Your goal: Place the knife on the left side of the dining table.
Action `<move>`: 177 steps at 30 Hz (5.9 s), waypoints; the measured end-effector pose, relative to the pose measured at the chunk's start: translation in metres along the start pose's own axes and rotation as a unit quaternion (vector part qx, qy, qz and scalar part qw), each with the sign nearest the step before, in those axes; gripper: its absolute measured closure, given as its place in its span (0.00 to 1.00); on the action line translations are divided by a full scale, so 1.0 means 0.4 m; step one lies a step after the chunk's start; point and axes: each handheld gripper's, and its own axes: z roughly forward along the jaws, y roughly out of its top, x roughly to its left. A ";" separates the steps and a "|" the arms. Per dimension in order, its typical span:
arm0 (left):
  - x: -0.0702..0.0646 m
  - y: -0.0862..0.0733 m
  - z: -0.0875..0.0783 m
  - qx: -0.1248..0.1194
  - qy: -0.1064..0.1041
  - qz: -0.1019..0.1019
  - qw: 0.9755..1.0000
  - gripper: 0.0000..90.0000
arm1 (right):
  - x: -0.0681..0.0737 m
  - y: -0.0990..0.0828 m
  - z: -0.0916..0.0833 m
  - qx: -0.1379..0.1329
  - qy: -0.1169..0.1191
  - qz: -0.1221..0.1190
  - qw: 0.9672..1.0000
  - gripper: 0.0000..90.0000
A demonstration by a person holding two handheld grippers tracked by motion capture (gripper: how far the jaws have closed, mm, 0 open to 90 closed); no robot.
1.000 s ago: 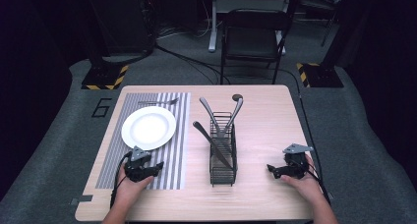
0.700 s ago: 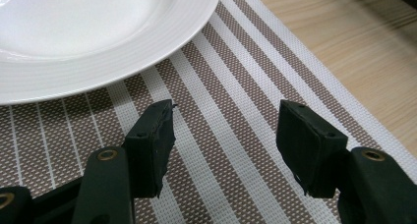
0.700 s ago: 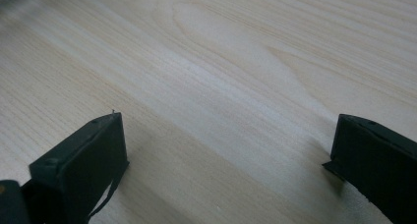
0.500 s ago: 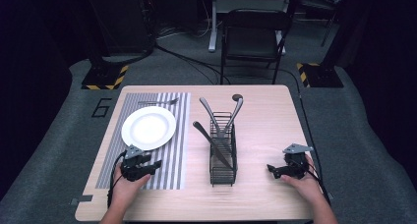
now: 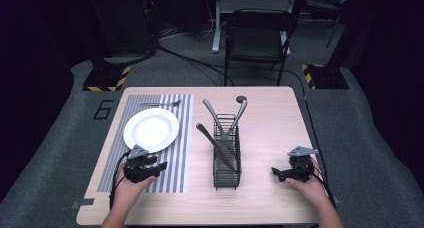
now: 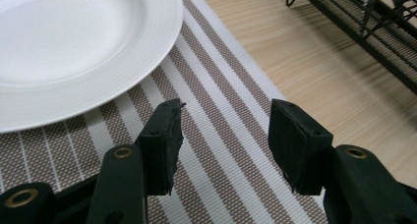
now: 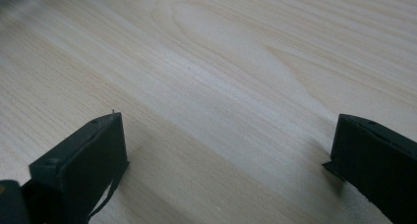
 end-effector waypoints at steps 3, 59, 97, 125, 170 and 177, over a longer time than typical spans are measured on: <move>-0.012 0.009 0.007 0.001 -0.011 -0.007 1.000 0.52 | -0.001 0.000 0.000 0.001 0.004 0.000 1.000 0.00; -0.202 0.324 -0.051 -0.030 -0.088 0.032 0.995 0.58 | 0.000 0.000 -0.001 0.001 0.001 0.001 1.000 0.00; -0.240 0.379 0.030 -0.025 -0.109 0.010 0.994 0.71 | 0.000 0.000 0.000 0.001 0.004 0.001 1.000 0.00; -0.289 0.375 -0.011 -0.026 -0.152 0.005 0.988 0.90 | 0.000 0.000 -0.001 0.001 0.001 0.001 1.000 0.00; -0.361 0.440 -0.137 -0.069 -0.144 0.052 0.986 0.93 | -0.001 0.000 0.000 0.001 0.004 0.000 1.000 0.00; -0.357 0.448 -0.177 -0.082 -0.139 0.053 0.986 0.93 | -0.001 0.000 -0.001 0.002 0.004 0.000 1.000 0.00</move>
